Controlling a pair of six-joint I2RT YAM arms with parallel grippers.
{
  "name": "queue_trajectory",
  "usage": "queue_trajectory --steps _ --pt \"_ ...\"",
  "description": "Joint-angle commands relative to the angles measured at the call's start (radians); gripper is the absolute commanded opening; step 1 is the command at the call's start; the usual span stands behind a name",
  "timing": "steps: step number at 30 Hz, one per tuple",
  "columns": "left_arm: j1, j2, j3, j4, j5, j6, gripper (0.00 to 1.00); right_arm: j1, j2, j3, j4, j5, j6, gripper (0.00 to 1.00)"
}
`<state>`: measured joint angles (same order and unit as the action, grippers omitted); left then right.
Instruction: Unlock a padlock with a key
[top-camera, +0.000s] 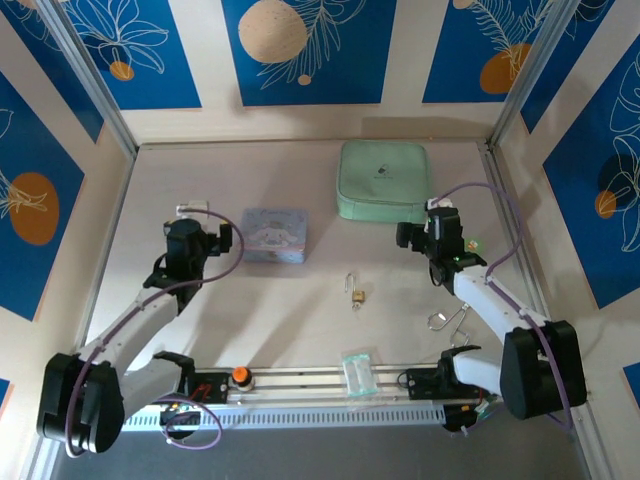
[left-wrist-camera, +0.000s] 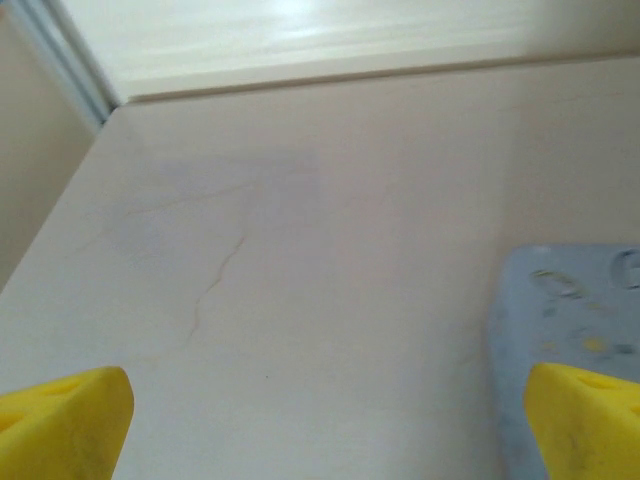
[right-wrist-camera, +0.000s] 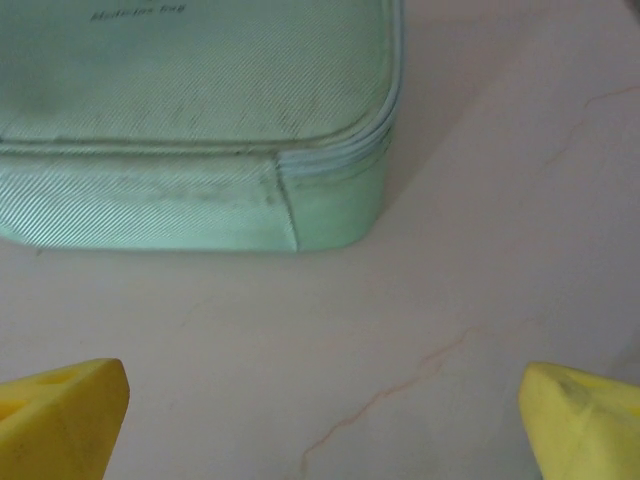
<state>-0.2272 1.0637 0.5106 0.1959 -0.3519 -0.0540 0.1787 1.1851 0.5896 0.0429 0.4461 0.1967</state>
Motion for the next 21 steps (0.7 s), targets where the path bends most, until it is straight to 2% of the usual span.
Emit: queue_trajectory --steps 1,4,7,8,10,15,16,17,19,21 --pt "0.056 0.074 -0.055 0.192 -0.036 0.022 0.99 -0.026 0.039 -0.058 0.291 -0.028 -0.076 1.00" --pt "0.088 0.135 -0.112 0.301 0.009 0.034 0.99 -0.076 0.093 -0.118 0.440 -0.083 -0.066 1.00" --pt "0.138 0.245 -0.188 0.540 0.094 0.023 0.99 -0.117 0.157 -0.182 0.609 -0.131 -0.055 1.00" --pt "0.149 0.249 -0.179 0.532 0.141 0.024 0.99 -0.120 0.175 -0.187 0.649 -0.121 -0.058 1.00" --pt "0.154 0.275 -0.188 0.606 0.155 0.036 0.99 -0.122 0.180 -0.183 0.645 -0.151 -0.079 1.00" --pt "0.184 0.451 -0.229 0.871 0.189 0.023 0.99 -0.139 0.351 -0.231 0.907 -0.161 -0.070 0.99" --pt "0.184 0.480 -0.231 0.898 0.195 0.023 0.99 -0.136 0.353 -0.210 0.887 -0.154 -0.067 1.00" --pt "0.184 0.508 -0.231 0.936 0.198 0.032 0.99 -0.142 0.326 -0.182 0.772 -0.180 -0.067 1.00" --pt "0.184 0.490 -0.215 0.877 0.201 0.028 0.99 -0.153 0.345 -0.199 0.838 -0.203 -0.067 1.00" --pt "0.183 0.503 -0.197 0.870 0.203 0.038 0.99 -0.151 0.338 -0.190 0.807 -0.198 -0.070 0.99"
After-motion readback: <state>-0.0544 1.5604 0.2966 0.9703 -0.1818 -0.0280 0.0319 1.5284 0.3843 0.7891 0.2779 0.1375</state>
